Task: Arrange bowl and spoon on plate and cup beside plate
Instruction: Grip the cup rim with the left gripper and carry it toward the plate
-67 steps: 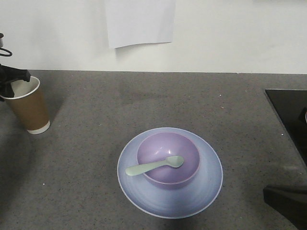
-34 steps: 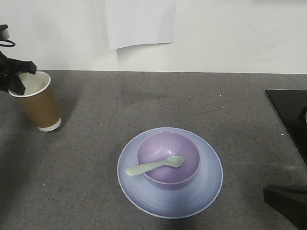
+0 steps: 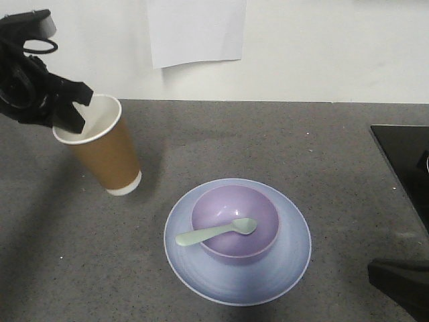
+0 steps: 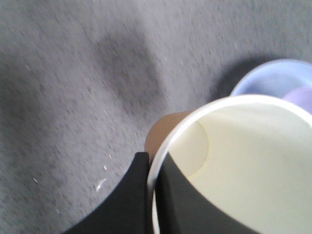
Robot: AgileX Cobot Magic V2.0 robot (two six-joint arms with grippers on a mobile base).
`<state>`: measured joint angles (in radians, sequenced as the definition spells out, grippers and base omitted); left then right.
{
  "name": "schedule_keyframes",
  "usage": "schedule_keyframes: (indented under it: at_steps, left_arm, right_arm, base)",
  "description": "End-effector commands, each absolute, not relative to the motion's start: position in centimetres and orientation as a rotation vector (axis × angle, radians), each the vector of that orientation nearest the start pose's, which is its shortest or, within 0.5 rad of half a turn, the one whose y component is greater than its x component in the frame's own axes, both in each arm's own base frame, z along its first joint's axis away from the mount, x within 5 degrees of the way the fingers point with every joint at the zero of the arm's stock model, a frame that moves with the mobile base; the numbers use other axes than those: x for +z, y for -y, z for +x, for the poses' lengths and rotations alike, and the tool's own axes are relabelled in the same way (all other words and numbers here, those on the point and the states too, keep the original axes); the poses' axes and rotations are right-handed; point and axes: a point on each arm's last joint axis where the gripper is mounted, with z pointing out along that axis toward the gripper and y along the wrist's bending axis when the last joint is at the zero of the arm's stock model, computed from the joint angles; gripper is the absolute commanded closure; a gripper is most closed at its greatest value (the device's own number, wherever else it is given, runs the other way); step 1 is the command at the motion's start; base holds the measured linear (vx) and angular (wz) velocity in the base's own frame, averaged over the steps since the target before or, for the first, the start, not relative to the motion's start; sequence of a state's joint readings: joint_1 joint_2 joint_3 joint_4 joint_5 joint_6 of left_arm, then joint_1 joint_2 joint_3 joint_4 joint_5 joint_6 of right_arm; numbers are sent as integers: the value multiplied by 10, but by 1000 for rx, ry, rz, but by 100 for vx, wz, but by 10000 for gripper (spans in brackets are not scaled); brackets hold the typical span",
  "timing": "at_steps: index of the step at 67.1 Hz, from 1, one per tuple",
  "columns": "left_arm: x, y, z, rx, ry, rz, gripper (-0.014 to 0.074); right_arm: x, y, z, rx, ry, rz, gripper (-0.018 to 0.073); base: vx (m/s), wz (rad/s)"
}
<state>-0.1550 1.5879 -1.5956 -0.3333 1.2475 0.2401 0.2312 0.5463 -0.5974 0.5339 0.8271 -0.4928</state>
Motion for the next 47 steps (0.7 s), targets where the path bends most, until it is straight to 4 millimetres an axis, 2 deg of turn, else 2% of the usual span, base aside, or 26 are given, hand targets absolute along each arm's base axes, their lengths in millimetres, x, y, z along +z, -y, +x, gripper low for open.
schedule_keyframes:
  at_steps: [1,11,32,47]
  left_arm:
    - [383,84,297,-468,-2601,505,603]
    - [377,88,291,-510,-2617,523,603]
    - [376,93,290,-504,-2617,560,603]
    - [354,96,300,-518,-2689,556,603]
  right_arm:
    - [323,-55,86,498,-2030,-546,564]
    - [323,-55,85,499,-2030,-546,564]
    - [323,-56,85,519,-2028,-539,564]
    - [323,-56,85,519,-2027,-538,564]
  base:
    - [0,0]
    - [0,0]
    - [0,0]
    - [0,0]
